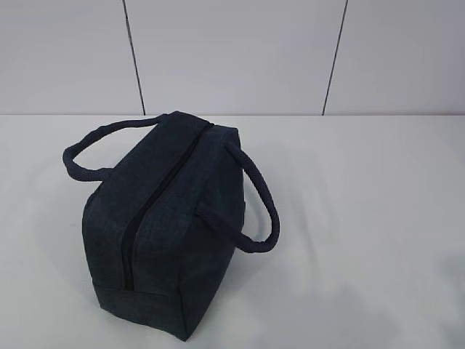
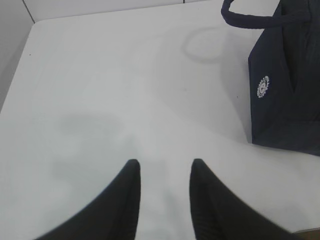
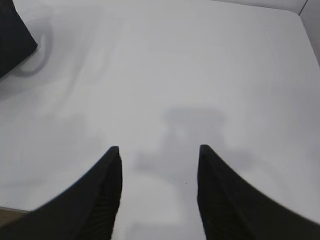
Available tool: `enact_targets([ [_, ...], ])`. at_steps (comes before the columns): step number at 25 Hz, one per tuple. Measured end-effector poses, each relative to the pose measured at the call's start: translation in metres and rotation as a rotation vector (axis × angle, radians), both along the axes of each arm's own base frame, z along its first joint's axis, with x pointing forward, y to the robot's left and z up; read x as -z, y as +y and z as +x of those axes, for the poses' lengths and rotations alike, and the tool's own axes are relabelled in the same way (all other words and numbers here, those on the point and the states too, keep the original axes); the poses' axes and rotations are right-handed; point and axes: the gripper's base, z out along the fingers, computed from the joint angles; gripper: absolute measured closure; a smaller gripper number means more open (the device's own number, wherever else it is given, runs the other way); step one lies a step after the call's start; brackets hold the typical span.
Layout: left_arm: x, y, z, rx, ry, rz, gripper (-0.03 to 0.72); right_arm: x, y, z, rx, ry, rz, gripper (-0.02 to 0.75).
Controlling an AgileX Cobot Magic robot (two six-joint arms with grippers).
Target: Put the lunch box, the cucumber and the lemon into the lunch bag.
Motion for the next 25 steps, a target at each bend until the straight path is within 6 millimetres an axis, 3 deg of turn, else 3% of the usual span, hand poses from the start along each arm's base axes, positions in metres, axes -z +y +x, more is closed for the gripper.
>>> enact_targets([
  [25, 0.0, 0.0, 0.0, 0.0, 0.0, 0.0, 0.446, 0.0, -0.0009, 0.0, 0.006, -0.001, -0.009, 0.382],
])
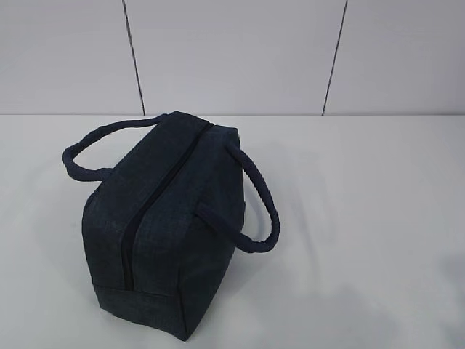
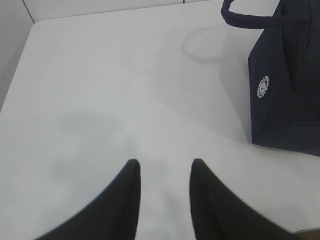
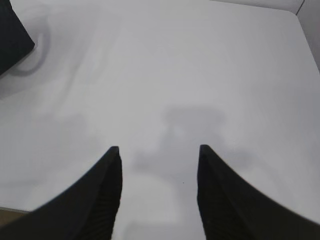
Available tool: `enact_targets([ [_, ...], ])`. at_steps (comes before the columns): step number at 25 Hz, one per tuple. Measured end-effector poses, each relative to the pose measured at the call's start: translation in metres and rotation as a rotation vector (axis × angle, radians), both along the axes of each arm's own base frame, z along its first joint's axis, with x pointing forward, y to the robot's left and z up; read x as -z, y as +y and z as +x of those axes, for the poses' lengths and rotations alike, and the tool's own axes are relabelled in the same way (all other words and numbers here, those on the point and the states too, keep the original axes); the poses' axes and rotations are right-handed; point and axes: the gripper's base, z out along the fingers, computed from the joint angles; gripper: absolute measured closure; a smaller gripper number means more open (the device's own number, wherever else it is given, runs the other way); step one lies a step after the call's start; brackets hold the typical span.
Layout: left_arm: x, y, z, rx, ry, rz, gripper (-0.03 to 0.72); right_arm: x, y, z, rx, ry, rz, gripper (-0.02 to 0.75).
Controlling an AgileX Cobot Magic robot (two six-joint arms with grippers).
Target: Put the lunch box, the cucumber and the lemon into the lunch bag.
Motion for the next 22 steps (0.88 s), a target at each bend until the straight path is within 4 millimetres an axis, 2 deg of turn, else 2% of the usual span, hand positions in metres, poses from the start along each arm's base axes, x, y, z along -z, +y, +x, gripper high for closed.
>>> enact_targets([
  [22, 0.0, 0.0, 0.0, 0.0, 0.0, 0.0, 0.446, 0.0001, 0.0, -0.0001, 0.0, 0.002, 0.0, 0.383],
])
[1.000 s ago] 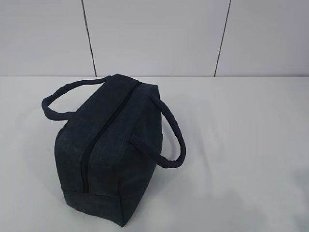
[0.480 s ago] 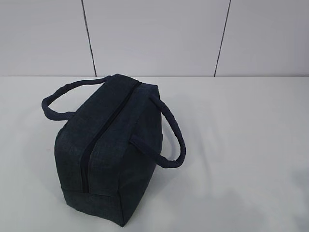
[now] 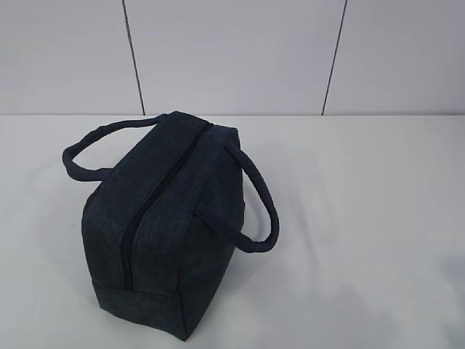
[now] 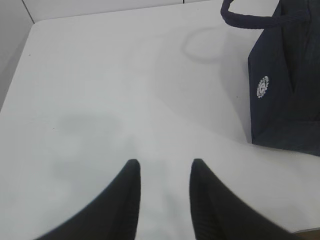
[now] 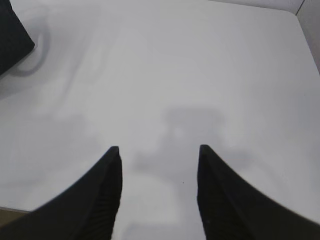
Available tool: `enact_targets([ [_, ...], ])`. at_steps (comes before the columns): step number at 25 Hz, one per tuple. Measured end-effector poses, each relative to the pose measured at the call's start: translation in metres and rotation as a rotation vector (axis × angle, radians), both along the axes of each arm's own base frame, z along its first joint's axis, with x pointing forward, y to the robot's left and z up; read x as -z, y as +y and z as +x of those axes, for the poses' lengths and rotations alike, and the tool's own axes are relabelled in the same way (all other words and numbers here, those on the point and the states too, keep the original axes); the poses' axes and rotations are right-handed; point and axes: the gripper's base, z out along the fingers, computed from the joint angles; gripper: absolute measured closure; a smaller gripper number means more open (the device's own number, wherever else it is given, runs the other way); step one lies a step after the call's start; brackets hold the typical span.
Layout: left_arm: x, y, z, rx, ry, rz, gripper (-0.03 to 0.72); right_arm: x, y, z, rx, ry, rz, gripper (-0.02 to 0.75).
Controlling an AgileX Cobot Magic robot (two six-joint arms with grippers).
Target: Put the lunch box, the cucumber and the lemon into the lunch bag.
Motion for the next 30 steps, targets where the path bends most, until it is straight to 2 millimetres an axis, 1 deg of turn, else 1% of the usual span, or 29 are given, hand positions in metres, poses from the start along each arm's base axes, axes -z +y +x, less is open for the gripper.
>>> enact_targets([
  [30, 0.0, 0.0, 0.0, 0.0, 0.0, 0.0, 0.446, 0.0, 0.0, 0.0, 0.0, 0.0, 0.0, 0.383],
])
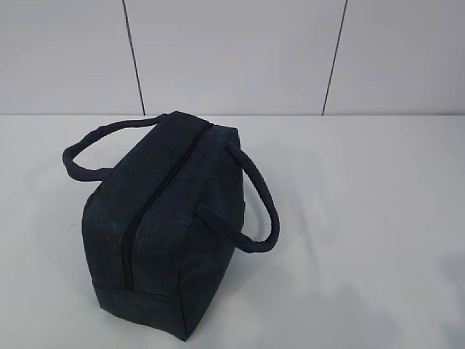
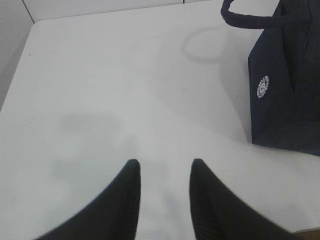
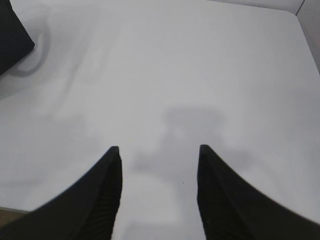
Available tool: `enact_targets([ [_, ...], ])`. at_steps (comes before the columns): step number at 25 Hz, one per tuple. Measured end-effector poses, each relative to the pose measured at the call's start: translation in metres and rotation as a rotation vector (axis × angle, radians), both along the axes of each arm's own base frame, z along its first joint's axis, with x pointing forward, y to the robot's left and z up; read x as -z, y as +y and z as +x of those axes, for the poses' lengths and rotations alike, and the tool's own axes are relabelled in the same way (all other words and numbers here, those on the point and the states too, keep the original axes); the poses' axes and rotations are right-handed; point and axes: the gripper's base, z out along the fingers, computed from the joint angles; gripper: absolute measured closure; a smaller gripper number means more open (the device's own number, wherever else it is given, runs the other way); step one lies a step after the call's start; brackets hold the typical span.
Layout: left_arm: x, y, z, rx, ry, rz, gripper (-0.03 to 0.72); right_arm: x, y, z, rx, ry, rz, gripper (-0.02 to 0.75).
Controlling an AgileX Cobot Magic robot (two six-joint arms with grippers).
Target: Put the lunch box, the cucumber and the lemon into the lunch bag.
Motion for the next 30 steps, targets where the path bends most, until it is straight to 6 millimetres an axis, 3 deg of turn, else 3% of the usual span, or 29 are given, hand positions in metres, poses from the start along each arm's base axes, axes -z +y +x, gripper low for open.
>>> enact_targets([
  [30, 0.0, 0.0, 0.0, 0.0, 0.0, 0.0, 0.446, -0.0001, 0.0, 0.0001, 0.0, -0.002, 0.0, 0.383],
])
